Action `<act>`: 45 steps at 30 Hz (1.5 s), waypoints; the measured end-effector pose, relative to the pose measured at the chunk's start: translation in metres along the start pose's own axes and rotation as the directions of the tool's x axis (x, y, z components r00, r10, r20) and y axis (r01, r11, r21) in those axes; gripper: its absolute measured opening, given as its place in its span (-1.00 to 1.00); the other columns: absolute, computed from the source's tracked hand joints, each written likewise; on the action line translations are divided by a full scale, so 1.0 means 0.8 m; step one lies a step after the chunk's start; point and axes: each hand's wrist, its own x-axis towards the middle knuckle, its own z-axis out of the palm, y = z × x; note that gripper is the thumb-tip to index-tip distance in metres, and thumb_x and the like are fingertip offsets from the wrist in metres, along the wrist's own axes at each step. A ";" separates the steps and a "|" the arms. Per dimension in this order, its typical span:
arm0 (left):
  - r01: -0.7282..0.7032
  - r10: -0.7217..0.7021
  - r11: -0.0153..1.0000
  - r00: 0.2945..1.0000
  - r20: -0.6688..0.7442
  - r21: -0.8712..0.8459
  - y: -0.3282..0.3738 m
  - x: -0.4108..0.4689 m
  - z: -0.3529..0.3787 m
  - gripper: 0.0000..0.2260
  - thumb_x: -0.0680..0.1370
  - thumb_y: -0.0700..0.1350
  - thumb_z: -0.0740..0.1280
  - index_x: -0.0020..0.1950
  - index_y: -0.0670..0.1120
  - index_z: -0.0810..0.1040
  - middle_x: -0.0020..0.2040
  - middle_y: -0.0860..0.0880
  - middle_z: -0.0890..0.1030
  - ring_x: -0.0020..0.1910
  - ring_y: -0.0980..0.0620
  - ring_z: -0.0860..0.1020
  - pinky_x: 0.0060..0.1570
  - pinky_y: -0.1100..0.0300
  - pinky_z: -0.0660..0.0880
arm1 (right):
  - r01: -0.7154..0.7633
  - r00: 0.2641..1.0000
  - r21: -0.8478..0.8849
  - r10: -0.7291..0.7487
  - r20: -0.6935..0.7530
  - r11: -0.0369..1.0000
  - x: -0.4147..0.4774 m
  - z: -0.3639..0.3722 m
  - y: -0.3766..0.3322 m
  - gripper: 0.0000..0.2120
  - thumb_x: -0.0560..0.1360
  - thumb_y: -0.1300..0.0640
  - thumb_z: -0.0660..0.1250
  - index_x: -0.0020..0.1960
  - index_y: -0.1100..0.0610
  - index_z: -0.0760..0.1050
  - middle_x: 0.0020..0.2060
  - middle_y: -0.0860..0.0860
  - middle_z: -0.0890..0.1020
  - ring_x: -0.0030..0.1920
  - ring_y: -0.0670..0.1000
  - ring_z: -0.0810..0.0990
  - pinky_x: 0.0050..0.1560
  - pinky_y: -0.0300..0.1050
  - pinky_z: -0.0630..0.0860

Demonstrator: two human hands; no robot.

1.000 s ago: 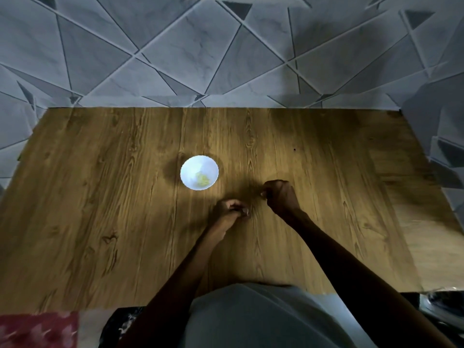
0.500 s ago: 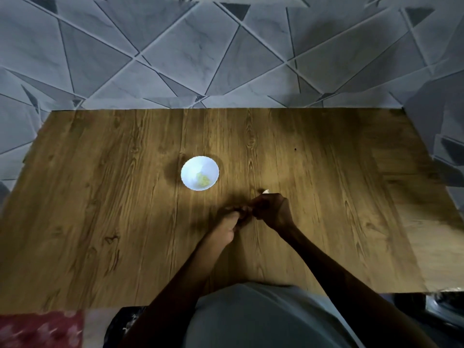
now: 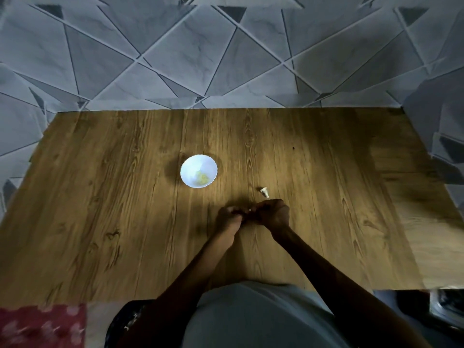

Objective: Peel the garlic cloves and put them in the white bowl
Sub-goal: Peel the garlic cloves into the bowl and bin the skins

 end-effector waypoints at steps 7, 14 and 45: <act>-0.353 0.430 0.566 0.897 0.099 0.745 0.000 -0.016 -0.013 -0.59 0.54 -0.24 0.32 0.40 -0.08 0.43 0.43 -0.06 0.35 0.41 -0.08 0.29 0.38 0.10 0.25 | 0.079 0.997 -0.509 -0.068 0.041 0.857 0.020 -0.004 -0.002 -0.85 0.47 0.15 0.44 -0.08 0.25 0.58 -0.24 0.08 0.67 -0.25 0.04 0.67 -0.23 -0.03 0.65; -0.351 0.485 0.432 0.867 0.114 0.831 -0.007 -0.025 -0.013 -0.54 0.56 -0.20 0.26 0.46 -0.08 0.35 0.47 -0.07 0.28 0.41 -0.10 0.27 0.36 0.08 0.22 | 0.129 0.992 -0.529 -0.109 0.069 0.839 0.028 -0.001 0.008 -0.80 0.46 0.12 0.40 -0.08 0.28 0.54 -0.20 0.14 0.65 -0.31 0.06 0.62 -0.38 -0.14 0.53; -0.291 0.515 0.615 0.852 -0.094 0.733 -0.027 -0.024 -0.012 -0.77 0.52 -0.15 0.39 0.15 0.04 0.64 0.10 0.06 0.66 0.10 0.03 0.59 0.09 0.19 0.49 | 0.283 0.947 -0.567 -0.318 0.039 0.774 -0.008 0.003 0.005 -0.84 0.53 0.16 0.33 -0.21 0.15 0.59 -0.37 0.02 0.60 -0.39 0.00 0.59 -0.38 -0.17 0.52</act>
